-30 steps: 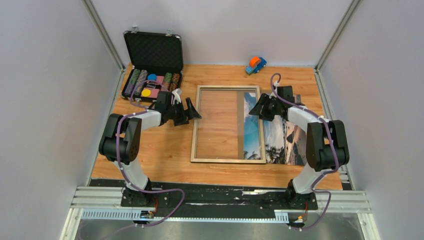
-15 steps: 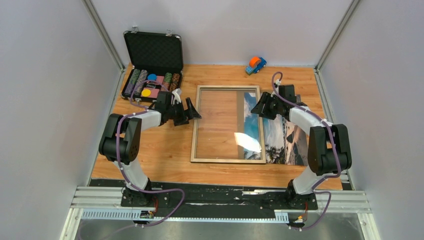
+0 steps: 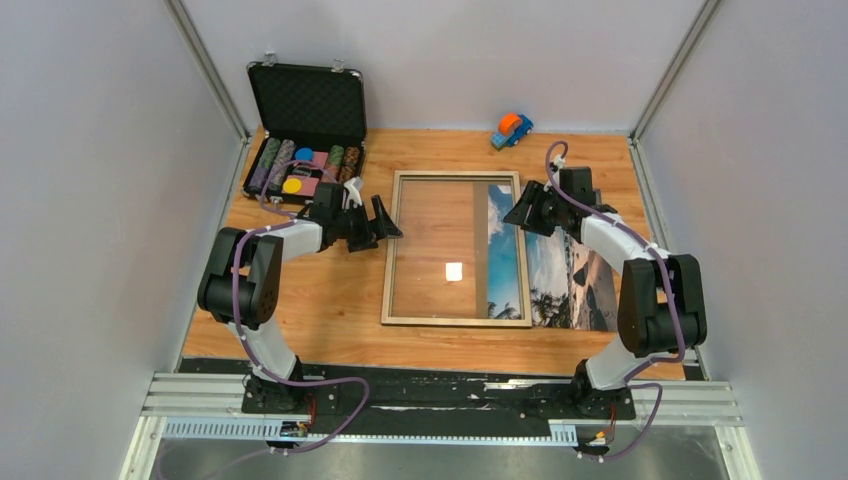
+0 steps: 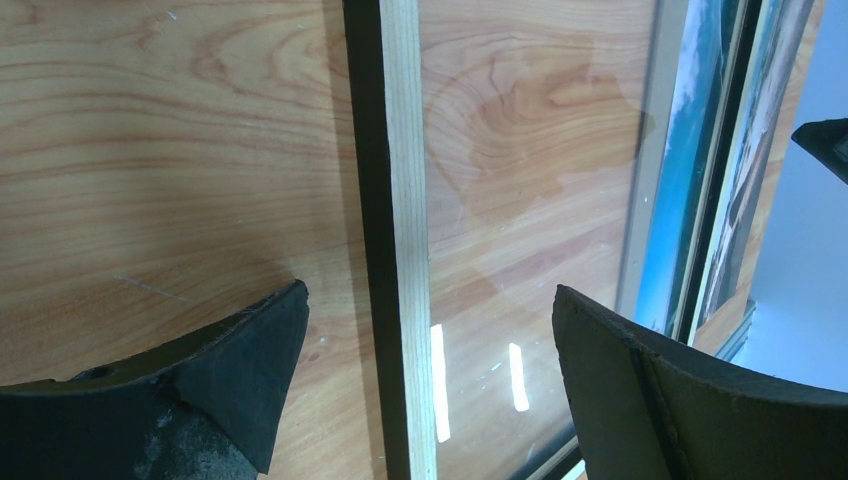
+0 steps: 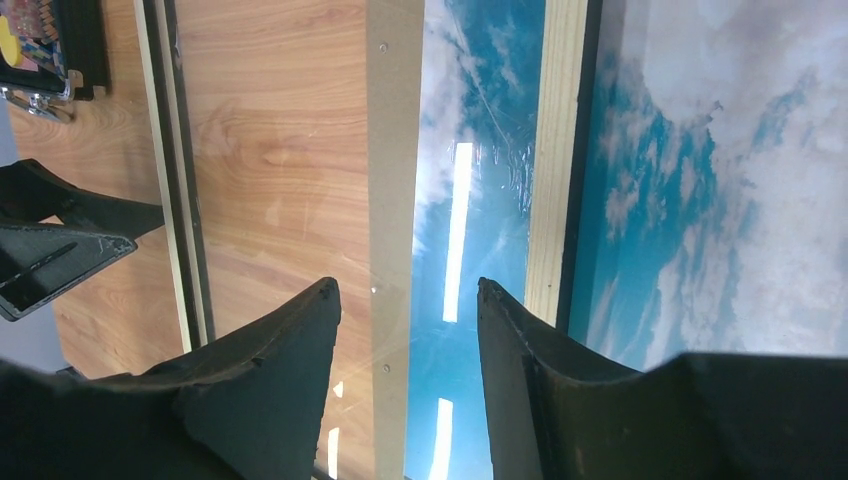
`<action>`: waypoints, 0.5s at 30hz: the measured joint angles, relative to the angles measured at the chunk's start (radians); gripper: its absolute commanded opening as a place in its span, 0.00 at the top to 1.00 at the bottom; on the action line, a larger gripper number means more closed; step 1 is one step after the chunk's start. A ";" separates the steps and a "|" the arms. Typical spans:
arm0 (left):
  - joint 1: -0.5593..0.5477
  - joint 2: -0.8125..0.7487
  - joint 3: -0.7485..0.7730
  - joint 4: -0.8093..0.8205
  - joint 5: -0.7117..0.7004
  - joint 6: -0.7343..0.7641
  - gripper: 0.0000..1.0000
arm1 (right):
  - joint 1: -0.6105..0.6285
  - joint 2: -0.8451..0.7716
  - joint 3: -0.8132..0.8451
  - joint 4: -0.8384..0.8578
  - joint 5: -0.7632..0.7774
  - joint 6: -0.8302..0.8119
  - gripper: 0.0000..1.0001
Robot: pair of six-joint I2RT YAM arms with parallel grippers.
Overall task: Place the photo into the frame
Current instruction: Place the photo frame item in the photo frame.
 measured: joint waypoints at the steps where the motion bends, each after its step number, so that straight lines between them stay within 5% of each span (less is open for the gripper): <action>1: 0.000 0.000 0.000 0.000 0.000 0.000 0.00 | 0.000 0.000 0.000 0.000 0.001 0.000 0.48; 15: 0.000 -0.015 0.000 -0.022 -0.006 0.009 0.00 | -0.013 -0.013 0.000 0.000 0.074 -0.089 0.48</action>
